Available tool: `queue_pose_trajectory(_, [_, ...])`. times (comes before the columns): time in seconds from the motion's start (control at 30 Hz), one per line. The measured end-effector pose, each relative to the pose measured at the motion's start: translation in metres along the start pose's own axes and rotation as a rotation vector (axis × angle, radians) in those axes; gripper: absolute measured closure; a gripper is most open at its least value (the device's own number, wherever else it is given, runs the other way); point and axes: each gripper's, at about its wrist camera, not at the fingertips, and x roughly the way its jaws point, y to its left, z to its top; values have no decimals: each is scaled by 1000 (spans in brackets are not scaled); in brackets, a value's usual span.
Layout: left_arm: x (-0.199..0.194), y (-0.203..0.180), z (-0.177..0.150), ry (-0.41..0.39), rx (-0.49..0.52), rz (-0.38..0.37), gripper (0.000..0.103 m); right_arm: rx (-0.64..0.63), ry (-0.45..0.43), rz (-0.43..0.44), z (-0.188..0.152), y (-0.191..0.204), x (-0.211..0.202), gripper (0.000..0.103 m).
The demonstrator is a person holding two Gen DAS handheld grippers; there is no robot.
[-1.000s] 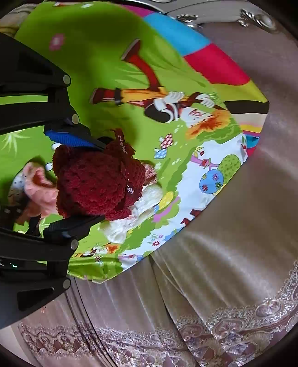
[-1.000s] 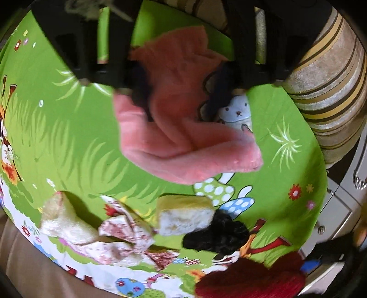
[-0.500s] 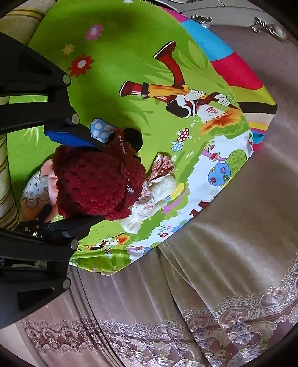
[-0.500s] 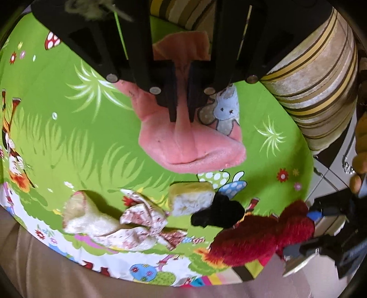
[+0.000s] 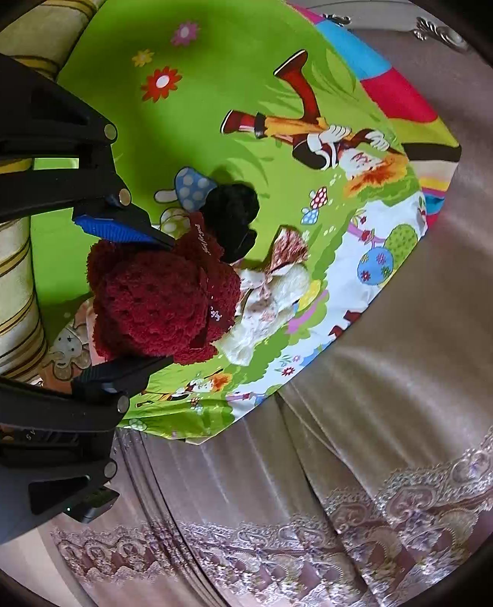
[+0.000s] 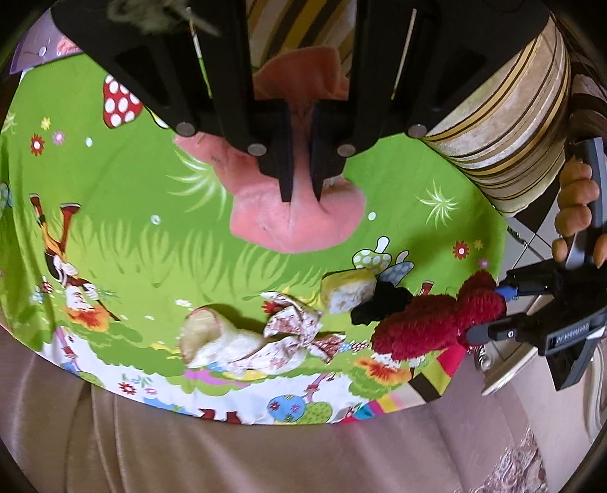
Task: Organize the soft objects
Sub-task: 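Grasp the red knit hat with left tool while right tool grasps the pink cloth, then carry the red hat and pink cloth over the box and open both tools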
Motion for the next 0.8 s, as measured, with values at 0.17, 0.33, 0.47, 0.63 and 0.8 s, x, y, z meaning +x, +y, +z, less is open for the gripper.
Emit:
queue_pose_trajectory(0.17, [4,-10,-9,18,18,-9,50,31,-28,-13,-7,-8,-18,93])
queue_pose_trajectory(0.33, [7,-22,-17,38,41,-19,50,64,-52,-27,-16,-17,-35,93])
queue_pose_trajectory(0.47, [11,-32,-24,59,60,-30,50,89,-68,-40,-23,-25,-48,93])
queue_pose_trajectory(0.63, [17,-46,-35,88,87,-47,50,113,-90,-68,-32,-35,-68,93])
queue_pose_trajectory(0.8, [24,-64,-48,124,116,-68,50,142,-110,-92,-42,-48,-87,93])
